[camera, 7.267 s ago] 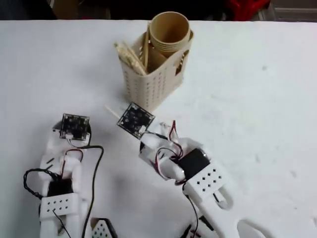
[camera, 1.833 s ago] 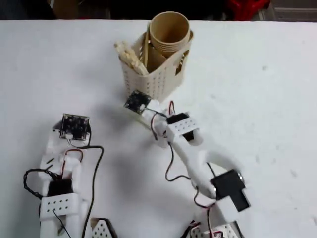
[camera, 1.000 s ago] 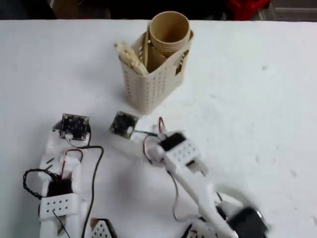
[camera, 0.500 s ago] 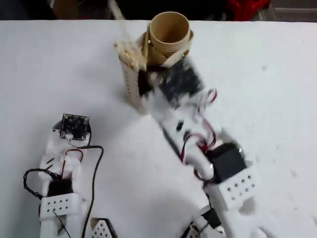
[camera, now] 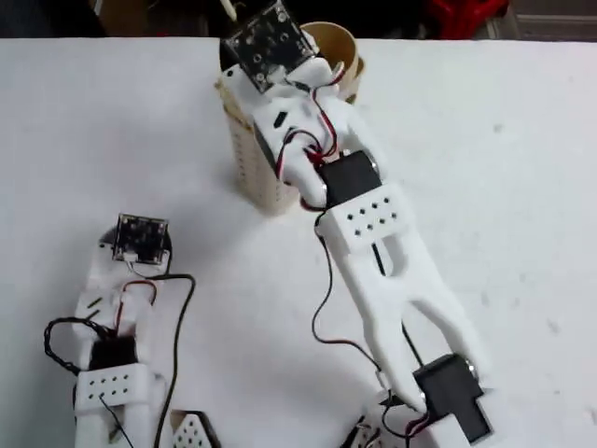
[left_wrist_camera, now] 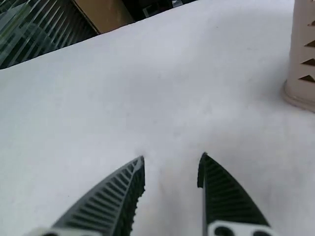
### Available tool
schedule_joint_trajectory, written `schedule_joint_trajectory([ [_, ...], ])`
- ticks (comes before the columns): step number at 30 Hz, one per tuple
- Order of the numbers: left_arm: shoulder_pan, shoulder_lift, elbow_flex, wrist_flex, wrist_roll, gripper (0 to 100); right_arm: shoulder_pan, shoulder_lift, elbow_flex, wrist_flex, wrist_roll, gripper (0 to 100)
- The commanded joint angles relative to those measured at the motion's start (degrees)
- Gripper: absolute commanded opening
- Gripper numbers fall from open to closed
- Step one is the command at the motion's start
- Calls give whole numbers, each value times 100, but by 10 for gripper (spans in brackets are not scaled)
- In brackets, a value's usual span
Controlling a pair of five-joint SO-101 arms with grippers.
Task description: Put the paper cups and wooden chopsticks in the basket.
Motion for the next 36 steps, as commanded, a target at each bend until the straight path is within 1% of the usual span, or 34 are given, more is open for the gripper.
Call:
schedule_joint_trajectory([
  [1, 75, -119, 0, 26, -62, 191, 13, -119, 607, -1068, 88, 17],
  [4, 75, -119, 0, 26, -62, 191, 84, -295, 1521, -1701, 97, 16],
  [7, 75, -119, 0, 26, -62, 191, 171, -497, 2224, -2088, 97, 16],
  [14, 75, -119, 0, 26, -62, 191, 330, -743, 2884, -2158, 70, 18],
  [19, 75, -119, 0, 26, -62, 191, 295, -1121, 3165, -1648, 88, 26],
  [24, 75, -119, 0, 26, -62, 191, 347, -1543, 3490, -1508, 53, 152],
  [26, 75, -119, 0, 26, -62, 191, 338, -1771, 3692, -1508, 70, 144],
  [29, 75, -119, 0, 26, -62, 191, 321, -2149, 3965, -1332, 88, 106],
  [31, 75, -119, 0, 26, -62, 191, 338, -2387, 4062, -1007, 88, 90],
  [36, 75, -119, 0, 26, -62, 191, 338, -3196, 4484, 233, 88, 46],
])
